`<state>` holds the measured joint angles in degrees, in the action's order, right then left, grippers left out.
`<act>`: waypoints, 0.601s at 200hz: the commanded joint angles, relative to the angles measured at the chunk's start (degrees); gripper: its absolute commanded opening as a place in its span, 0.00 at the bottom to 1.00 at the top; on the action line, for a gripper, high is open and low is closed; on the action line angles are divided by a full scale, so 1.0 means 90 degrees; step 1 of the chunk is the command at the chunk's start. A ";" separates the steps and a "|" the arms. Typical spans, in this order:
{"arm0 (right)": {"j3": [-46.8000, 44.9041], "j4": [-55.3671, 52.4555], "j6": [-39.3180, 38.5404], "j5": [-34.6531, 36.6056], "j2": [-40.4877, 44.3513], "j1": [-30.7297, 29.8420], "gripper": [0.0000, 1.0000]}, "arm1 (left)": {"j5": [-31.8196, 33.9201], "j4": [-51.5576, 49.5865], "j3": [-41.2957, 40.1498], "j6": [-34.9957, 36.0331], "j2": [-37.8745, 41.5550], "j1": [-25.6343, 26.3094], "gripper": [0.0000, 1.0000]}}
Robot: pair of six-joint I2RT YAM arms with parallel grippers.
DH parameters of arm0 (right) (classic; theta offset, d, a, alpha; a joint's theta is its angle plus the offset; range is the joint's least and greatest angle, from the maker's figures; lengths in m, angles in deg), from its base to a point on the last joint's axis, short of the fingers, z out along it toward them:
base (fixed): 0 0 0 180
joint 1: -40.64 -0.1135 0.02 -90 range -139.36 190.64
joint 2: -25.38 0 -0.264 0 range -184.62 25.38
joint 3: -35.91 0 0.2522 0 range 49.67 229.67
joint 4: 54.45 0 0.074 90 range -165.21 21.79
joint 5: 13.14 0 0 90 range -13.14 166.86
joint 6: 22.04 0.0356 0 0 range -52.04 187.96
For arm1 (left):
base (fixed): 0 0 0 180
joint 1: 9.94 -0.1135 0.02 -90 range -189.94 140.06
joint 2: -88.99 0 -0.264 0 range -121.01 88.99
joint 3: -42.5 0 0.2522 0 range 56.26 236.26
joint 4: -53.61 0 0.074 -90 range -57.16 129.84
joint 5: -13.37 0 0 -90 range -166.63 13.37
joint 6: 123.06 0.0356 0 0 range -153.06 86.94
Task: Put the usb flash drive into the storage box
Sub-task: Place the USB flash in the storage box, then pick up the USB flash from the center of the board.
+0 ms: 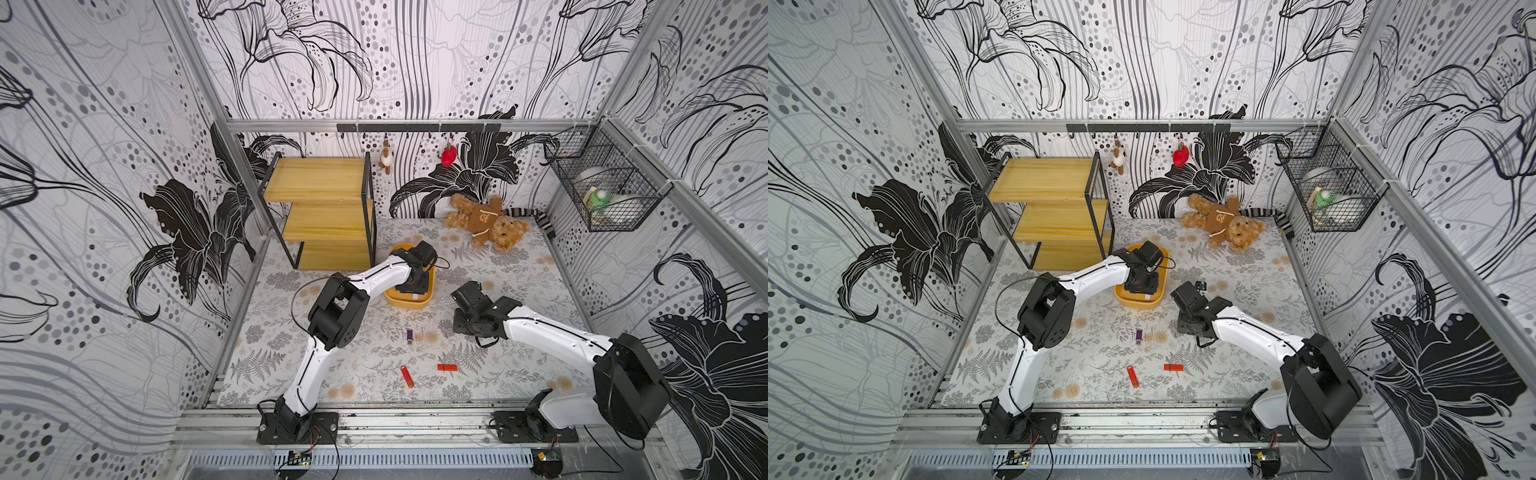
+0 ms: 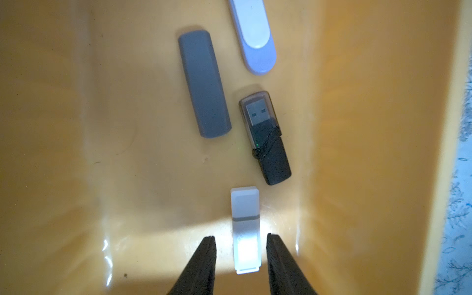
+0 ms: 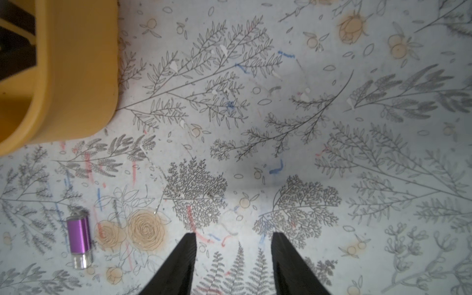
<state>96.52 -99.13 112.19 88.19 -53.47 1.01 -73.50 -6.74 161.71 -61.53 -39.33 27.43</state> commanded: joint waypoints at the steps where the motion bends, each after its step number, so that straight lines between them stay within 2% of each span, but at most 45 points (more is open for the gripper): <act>1: -0.0175 -0.0355 0.0420 0.0019 0.0245 -0.0318 0.47 | 0.0387 -0.0320 0.0537 0.0056 0.0687 0.0020 0.41; 31: -0.0391 -0.0458 0.0769 -0.0276 0.0455 -0.0803 0.34 | 0.0575 -0.0530 0.0335 0.0058 0.1435 0.0019 0.46; 63: -0.0518 -0.0677 0.1189 -0.0434 0.0654 -0.1372 0.27 | 0.0614 -0.0455 -0.0842 -0.0147 0.2456 0.0030 0.47; 69: -0.0517 -0.0716 0.1226 -0.0488 0.0657 -0.1457 0.29 | 0.0620 -0.0425 -0.1125 -0.0210 0.2675 0.0037 0.47; 86: -0.0554 -0.0664 0.1219 -0.0605 0.0638 -0.1691 0.47 | 0.0615 -0.0315 -0.1927 -0.0384 0.3210 0.0129 0.49; 98: -0.0658 -0.0489 0.1212 -0.0631 0.0631 -0.1776 0.52 | 0.0641 -0.0261 -0.2436 -0.0534 0.3581 0.0220 0.50; 120: -0.0755 -0.0187 0.1081 -0.0665 0.0513 -0.1781 0.58 | 0.0674 -0.0149 -0.3228 -0.0794 0.4116 0.0359 0.51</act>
<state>91.32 -102.01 121.55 82.77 -48.38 -14.82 -68.49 -9.02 139.02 -65.18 -6.13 29.29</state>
